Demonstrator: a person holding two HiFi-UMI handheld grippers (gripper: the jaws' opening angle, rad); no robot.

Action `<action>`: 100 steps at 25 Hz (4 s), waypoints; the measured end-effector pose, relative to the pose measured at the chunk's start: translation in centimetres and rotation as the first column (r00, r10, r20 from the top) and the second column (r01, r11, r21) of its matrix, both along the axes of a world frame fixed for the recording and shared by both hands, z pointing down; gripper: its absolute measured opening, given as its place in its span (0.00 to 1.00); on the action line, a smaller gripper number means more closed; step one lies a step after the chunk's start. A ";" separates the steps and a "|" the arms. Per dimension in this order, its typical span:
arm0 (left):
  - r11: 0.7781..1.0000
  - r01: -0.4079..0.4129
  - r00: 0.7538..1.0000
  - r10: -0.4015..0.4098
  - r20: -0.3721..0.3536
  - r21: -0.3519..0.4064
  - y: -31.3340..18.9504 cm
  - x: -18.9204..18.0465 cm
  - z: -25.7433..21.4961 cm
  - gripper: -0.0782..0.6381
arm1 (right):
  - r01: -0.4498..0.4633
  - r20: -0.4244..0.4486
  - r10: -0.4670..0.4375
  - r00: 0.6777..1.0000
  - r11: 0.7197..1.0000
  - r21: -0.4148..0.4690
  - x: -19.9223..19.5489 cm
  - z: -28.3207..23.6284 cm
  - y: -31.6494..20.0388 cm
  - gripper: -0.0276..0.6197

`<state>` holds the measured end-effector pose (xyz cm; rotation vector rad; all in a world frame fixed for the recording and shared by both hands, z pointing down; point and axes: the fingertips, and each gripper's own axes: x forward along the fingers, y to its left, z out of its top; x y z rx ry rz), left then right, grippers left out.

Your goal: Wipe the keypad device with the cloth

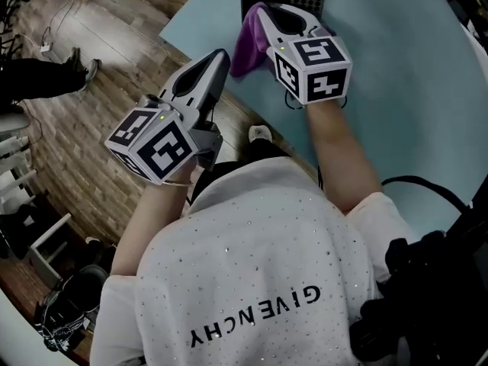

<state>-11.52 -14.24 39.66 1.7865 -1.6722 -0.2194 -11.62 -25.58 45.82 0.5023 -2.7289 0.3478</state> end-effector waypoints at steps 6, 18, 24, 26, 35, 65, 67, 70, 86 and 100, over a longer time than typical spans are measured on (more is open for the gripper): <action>1.000 0.013 1.000 -0.013 -0.004 -0.022 0.6 -0.2 0.7 0.11 | 0.043 -0.040 -0.042 0.998 0.999 0.028 -2.3 1.4 1.1 0.11; 0.997 -0.065 0.997 0.063 -0.036 -0.042 -0.6 1.4 0.1 0.11 | -0.186 -0.062 0.192 0.980 0.979 0.087 5.2 -1.1 -4.3 0.11; 0.991 -0.125 0.991 0.123 -0.053 -0.041 -1.6 2.8 0.1 0.11 | -0.323 -0.080 0.327 0.942 0.945 0.058 9.4 -0.7 -6.6 0.11; 0.990 -0.136 0.989 0.134 -0.057 -0.041 -1.6 3.2 0.2 0.11 | -0.363 -0.088 0.363 0.928 0.932 0.022 10.6 -0.1 -6.8 0.11; 0.995 -0.095 0.995 0.094 -0.017 -0.028 -0.6 2.8 0.5 0.11 | -0.129 0.090 0.125 0.988 0.991 0.046 3.6 -2.6 -0.3 0.11; 0.998 -0.059 0.998 0.059 -0.015 0.015 -1.1 1.8 -0.5 0.11 | -0.332 -0.177 0.345 0.922 0.938 0.095 11.5 2.4 -5.8 0.11; 0.998 -0.062 0.998 0.062 -0.013 0.017 -1.5 2.2 -0.3 0.11 | -0.296 -0.186 0.323 0.928 0.942 0.159 11.3 2.0 -5.7 0.11; 0.998 -0.053 0.998 0.054 -0.011 0.014 -1.2 2.3 -0.3 0.11 | -0.186 -0.142 0.223 0.964 0.955 0.233 8.8 0.1 -3.6 0.11; 0.995 0.100 0.995 -0.100 -0.007 0.014 2.6 -3.4 -2.0 0.11 | 0.094 -0.166 -0.066 0.984 0.982 0.165 -1.9 0.5 4.2 0.11; 0.999 -0.019 0.998 0.021 -0.059 0.032 -1.9 -1.2 -1.1 0.11 | -0.134 -0.191 0.171 0.967 0.972 0.195 6.0 0.5 -1.7 0.12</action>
